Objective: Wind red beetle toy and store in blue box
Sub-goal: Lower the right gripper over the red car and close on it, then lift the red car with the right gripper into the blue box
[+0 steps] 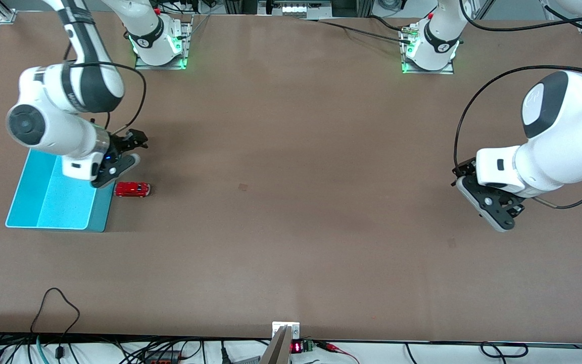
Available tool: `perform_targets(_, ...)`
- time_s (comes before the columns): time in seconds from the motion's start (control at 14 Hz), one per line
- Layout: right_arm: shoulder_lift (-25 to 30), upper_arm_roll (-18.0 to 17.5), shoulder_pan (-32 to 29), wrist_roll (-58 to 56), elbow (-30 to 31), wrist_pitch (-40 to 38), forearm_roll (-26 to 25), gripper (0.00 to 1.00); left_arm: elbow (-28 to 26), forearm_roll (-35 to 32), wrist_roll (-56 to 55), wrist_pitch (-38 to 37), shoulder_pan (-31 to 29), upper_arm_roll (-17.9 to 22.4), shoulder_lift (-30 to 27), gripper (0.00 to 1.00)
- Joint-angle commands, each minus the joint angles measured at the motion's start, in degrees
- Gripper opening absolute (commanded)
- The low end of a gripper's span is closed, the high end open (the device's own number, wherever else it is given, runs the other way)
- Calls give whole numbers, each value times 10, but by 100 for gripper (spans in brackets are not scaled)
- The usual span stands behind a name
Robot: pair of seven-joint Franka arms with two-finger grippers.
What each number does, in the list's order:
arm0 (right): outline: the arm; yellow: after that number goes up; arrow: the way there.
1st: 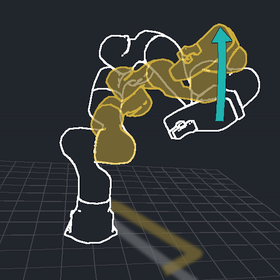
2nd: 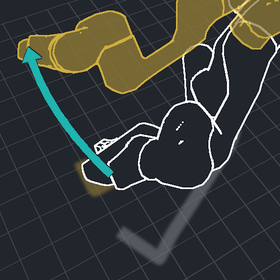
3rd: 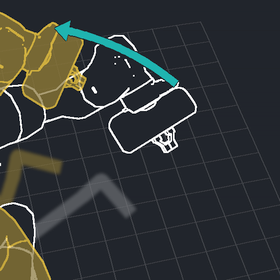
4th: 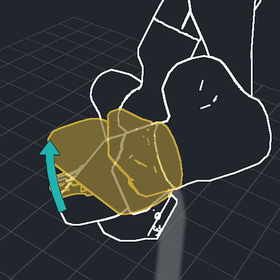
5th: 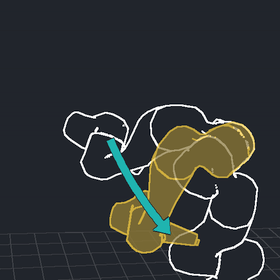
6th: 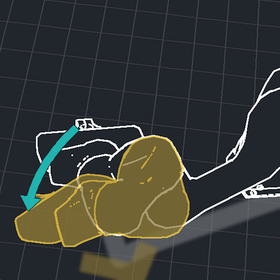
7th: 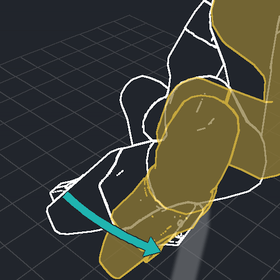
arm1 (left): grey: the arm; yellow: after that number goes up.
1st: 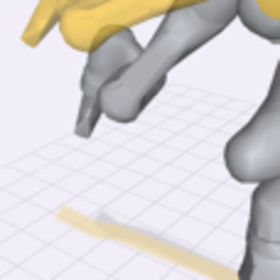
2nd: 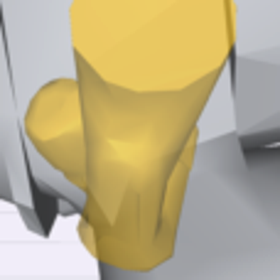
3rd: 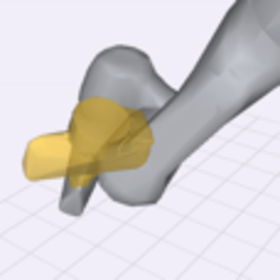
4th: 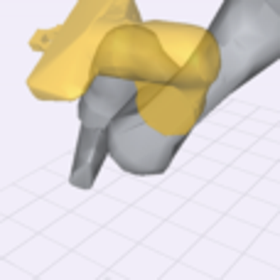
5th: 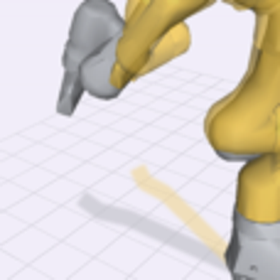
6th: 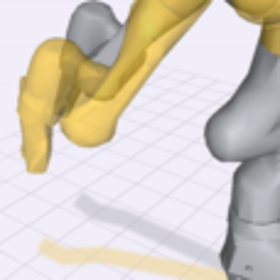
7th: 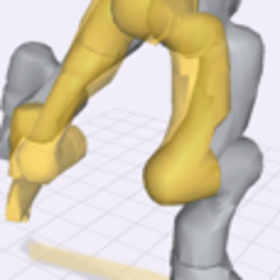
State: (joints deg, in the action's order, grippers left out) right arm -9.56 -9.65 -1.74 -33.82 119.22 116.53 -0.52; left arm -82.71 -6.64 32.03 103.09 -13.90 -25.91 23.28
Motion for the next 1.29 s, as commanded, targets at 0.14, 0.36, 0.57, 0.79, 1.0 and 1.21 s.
perform_targets(0.14, 27, -29, -39, -212, 111, 149, -55, 100, 52, -4, -220, -49, -9, -1, 1, 100)
perform_targets(0.36, -13, -28, -60, -393, 111, 237, -62, 100, 56, -6, -364, -68, 19, 24, -24, 100)
perform_targets(0.57, -55, -28, -78, -446, 108, 295, -65, 100, 57, 37, -400, -92, 95, 157, -52, 100)
perform_targets(0.79, -97, -28, -79, -444, 103, 356, -67, 100, 13, 110, -359, -93, 132, 265, -102, 100)
perform_targets(1.0, -127, -22, -80, -445, 99, 386, -68, 100, -26, 106, -357, -92, 128, 266, -136, 100)
perform_targets(1.21, -130, -9, -83, -445, 97, 389, -77, 100, -77, 60, -354, -74, 128, 252, -167, 100)
